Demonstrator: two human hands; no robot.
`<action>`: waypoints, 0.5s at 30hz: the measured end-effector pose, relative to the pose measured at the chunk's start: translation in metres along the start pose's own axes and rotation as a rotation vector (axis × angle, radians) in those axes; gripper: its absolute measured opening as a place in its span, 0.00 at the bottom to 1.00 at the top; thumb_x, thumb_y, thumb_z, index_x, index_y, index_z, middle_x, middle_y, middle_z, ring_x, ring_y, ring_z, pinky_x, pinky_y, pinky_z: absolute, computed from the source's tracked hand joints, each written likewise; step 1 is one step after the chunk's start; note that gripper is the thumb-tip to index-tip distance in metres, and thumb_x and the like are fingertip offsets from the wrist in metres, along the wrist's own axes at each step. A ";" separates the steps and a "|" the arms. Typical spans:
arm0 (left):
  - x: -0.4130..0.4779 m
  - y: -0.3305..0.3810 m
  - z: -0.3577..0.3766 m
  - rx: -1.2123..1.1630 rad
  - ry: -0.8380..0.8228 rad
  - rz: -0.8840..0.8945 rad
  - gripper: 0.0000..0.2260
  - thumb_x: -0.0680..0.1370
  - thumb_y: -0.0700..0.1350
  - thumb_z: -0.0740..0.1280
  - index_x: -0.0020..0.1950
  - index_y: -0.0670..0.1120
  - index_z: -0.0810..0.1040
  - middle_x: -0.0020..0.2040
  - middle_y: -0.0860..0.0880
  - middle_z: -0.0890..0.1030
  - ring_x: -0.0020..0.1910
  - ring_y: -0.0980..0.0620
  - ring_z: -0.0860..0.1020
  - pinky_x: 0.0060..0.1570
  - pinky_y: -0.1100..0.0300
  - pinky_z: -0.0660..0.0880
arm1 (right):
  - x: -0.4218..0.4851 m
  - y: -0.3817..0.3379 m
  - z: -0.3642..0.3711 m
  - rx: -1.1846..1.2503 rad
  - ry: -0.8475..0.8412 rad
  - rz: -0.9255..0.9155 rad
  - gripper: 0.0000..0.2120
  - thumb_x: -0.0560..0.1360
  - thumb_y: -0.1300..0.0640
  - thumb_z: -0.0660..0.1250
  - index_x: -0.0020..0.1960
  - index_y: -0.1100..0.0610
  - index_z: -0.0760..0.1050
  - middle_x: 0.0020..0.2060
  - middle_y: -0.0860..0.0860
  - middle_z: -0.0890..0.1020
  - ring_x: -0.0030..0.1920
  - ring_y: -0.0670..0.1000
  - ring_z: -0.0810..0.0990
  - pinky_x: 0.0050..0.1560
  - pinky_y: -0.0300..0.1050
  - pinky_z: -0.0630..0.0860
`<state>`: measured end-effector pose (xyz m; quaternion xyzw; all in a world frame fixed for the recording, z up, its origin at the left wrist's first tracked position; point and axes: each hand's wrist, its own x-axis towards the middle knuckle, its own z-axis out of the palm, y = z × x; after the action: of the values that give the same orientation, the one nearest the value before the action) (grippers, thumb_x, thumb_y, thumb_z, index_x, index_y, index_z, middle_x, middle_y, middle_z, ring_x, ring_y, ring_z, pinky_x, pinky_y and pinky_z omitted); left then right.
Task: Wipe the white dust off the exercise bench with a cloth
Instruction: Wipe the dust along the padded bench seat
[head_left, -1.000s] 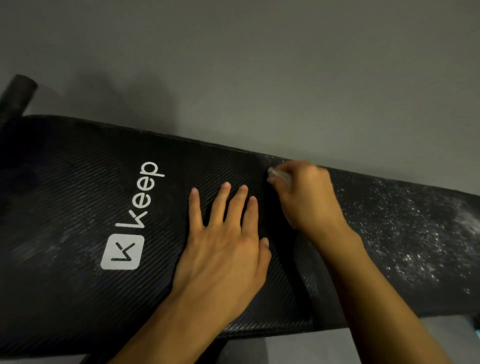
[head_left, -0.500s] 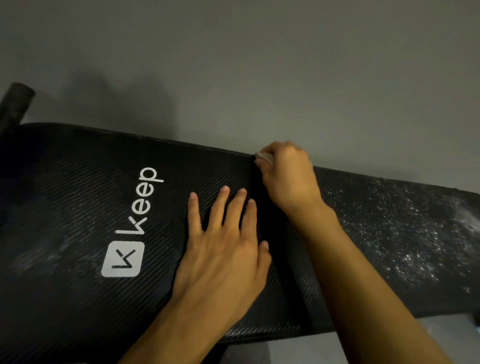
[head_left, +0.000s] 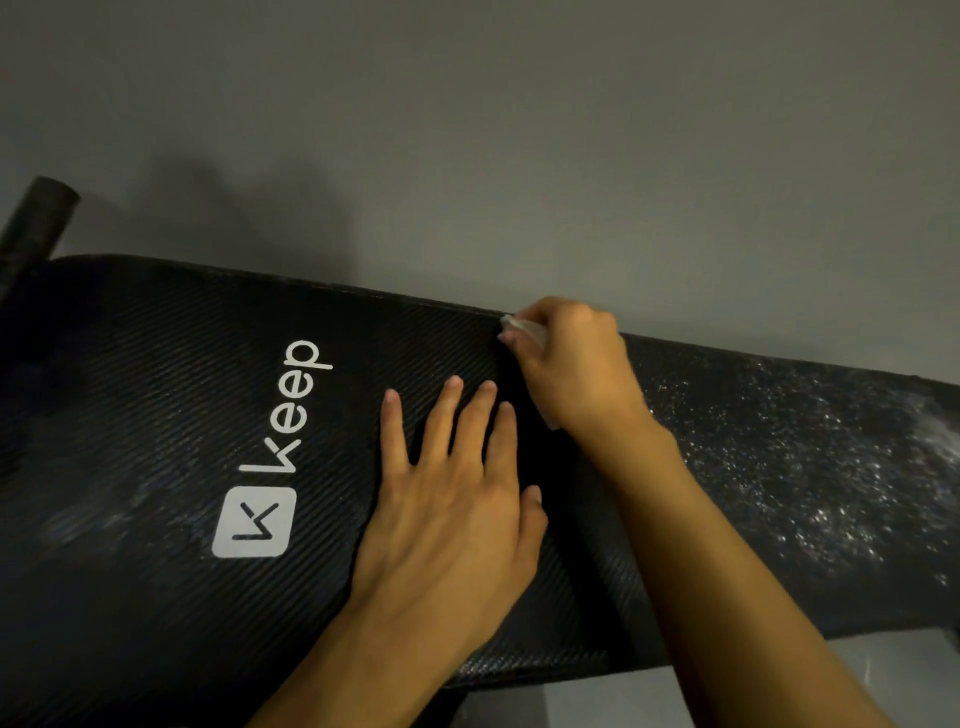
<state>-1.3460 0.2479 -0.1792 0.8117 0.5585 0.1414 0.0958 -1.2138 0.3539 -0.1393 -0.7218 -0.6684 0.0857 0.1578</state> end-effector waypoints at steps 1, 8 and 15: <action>0.000 0.000 0.000 0.001 0.005 0.001 0.31 0.78 0.57 0.56 0.75 0.41 0.73 0.77 0.41 0.71 0.79 0.40 0.65 0.74 0.28 0.57 | 0.006 0.005 -0.003 -0.014 0.006 0.045 0.12 0.78 0.49 0.68 0.56 0.55 0.82 0.51 0.57 0.85 0.53 0.60 0.83 0.53 0.55 0.80; 0.000 0.000 -0.001 -0.005 0.002 -0.012 0.32 0.77 0.58 0.57 0.74 0.40 0.73 0.76 0.42 0.72 0.79 0.42 0.65 0.75 0.29 0.57 | 0.027 -0.029 0.017 0.069 -0.049 -0.115 0.10 0.77 0.50 0.70 0.55 0.55 0.82 0.51 0.56 0.85 0.52 0.57 0.83 0.52 0.54 0.80; 0.001 -0.001 -0.001 -0.022 0.017 -0.018 0.32 0.77 0.58 0.57 0.74 0.40 0.74 0.76 0.42 0.72 0.78 0.41 0.67 0.75 0.29 0.58 | -0.024 0.024 -0.021 -0.025 -0.090 -0.058 0.09 0.79 0.50 0.68 0.56 0.52 0.82 0.50 0.52 0.85 0.51 0.54 0.83 0.53 0.52 0.80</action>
<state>-1.3468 0.2488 -0.1783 0.8043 0.5650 0.1537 0.1014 -1.1869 0.3261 -0.1299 -0.6996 -0.6963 0.1051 0.1211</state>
